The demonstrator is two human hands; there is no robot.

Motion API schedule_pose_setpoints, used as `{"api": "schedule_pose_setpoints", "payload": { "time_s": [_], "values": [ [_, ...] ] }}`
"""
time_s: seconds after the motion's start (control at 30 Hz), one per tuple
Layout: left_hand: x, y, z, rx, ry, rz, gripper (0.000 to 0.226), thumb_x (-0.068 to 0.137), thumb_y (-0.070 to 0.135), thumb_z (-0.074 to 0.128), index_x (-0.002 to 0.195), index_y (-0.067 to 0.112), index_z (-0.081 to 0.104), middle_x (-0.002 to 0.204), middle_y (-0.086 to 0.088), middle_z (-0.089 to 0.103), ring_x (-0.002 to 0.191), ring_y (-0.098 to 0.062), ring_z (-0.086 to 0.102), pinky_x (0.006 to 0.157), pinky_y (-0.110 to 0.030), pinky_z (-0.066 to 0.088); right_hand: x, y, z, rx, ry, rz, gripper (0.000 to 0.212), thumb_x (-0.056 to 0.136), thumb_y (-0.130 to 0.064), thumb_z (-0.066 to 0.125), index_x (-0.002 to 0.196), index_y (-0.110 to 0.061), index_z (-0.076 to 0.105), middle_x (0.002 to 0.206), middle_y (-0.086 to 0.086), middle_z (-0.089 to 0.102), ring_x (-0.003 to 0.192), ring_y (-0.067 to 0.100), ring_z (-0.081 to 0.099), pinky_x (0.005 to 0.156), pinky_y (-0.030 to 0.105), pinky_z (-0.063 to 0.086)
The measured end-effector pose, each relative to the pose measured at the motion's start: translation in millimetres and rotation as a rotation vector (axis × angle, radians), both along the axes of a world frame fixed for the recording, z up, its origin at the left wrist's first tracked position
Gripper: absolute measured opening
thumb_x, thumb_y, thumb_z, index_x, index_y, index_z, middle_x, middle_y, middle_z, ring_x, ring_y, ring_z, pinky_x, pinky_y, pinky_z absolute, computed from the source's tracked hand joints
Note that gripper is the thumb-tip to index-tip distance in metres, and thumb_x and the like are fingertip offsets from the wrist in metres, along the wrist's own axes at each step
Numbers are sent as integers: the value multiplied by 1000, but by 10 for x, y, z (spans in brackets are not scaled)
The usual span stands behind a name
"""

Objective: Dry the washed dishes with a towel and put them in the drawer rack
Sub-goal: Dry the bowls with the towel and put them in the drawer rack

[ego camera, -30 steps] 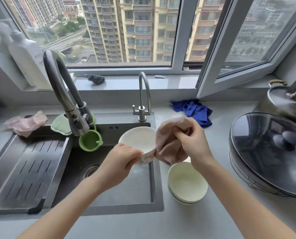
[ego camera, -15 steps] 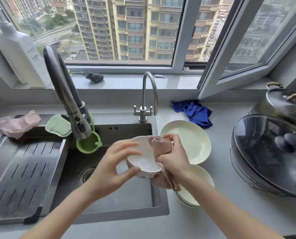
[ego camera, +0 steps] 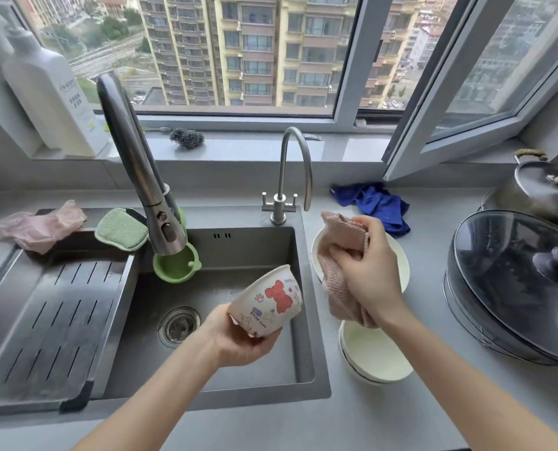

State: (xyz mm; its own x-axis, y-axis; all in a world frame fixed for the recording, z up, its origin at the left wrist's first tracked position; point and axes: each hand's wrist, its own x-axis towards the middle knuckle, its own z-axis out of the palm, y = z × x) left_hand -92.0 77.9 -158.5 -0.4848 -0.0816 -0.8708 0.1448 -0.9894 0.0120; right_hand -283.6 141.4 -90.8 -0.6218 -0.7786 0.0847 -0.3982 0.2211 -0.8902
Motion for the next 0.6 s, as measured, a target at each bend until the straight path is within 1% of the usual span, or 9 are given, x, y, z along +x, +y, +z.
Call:
{"api": "schedule_pose_setpoints", "payload": {
  "time_s": [0.1, 0.17, 0.23, 0.3, 0.37, 0.4, 0.47, 0.53, 0.6],
  "values": [
    [-16, 21, -94, 14, 19, 22, 28, 83, 23, 47, 94, 5, 65, 94, -20, 65, 79, -37, 62, 57, -47, 57, -57, 4, 48, -3, 21, -9, 42, 81, -17, 72, 115, -27, 50, 97, -11, 62, 95, 15, 60, 86, 29, 45],
    [-23, -17, -113, -85, -27, 28, 29, 86, 27, 50, 101, 5, 62, 97, -21, 63, 84, -36, 60, 58, -46, 58, -86, 37, 88, -27, 29, -14, 41, 81, -18, 72, 114, -29, 50, 97, -15, 62, 95, 12, 60, 85, 26, 45],
    [-16, -73, -122, -284, -131, -43, 35, 86, 35, 53, 109, 10, 59, 108, -21, 62, 92, -38, 60, 64, -45, 56, -62, 51, 130, -76, 26, 16, 39, 83, -18, 71, 110, -35, 49, 96, -21, 62, 94, 5, 60, 83, 21, 45],
    [-26, -107, -75, -545, -266, -157, 42, 87, 50, 54, 112, 17, 60, 111, -19, 63, 92, -35, 63, 63, -41, 56, 78, 19, 165, -140, 25, 105, 37, 84, -19, 66, 106, -42, 47, 97, -22, 62, 93, 2, 60, 81, 20, 46],
    [-50, -114, -7, -743, -326, -236, 51, 85, 61, 49, 109, 19, 63, 101, -13, 69, 81, -27, 67, 56, -33, 55, 240, -8, 108, -126, 146, 241, 33, 79, -18, 58, 105, -37, 52, 99, -17, 63, 93, 12, 61, 80, 30, 49],
    [-58, -116, 28, -801, -326, -249, 54, 84, 64, 46, 107, 19, 65, 95, -10, 71, 74, -23, 68, 55, -31, 54, 310, -10, 33, -70, 289, 340, 30, 75, -19, 54, 103, -31, 57, 102, -10, 64, 93, 19, 61, 80, 37, 49],
    [-61, -126, 75, -877, -323, -256, 54, 84, 66, 43, 102, 22, 68, 91, -4, 73, 74, -19, 69, 58, -31, 54, 395, 28, -131, 99, 588, 521, 25, 71, -28, 52, 92, -26, 66, 114, -3, 63, 104, 24, 59, 88, 41, 42],
    [-54, -138, 98, -931, -322, -285, 53, 85, 67, 41, 97, 25, 70, 96, -1, 74, 84, -19, 69, 65, -33, 55, 389, 70, -167, 145, 568, 578, 29, 73, -43, 50, 90, -28, 68, 127, -3, 59, 118, 20, 52, 97, 37, 32],
    [-42, -133, 120, -965, -306, -328, 54, 85, 68, 38, 97, 26, 71, 98, 1, 74, 87, -18, 70, 66, -33, 55, 370, 71, -145, 37, 461, 585, 39, 79, -43, 49, 109, -24, 66, 132, -2, 57, 124, 12, 46, 104, 27, 26]
  ]
}}
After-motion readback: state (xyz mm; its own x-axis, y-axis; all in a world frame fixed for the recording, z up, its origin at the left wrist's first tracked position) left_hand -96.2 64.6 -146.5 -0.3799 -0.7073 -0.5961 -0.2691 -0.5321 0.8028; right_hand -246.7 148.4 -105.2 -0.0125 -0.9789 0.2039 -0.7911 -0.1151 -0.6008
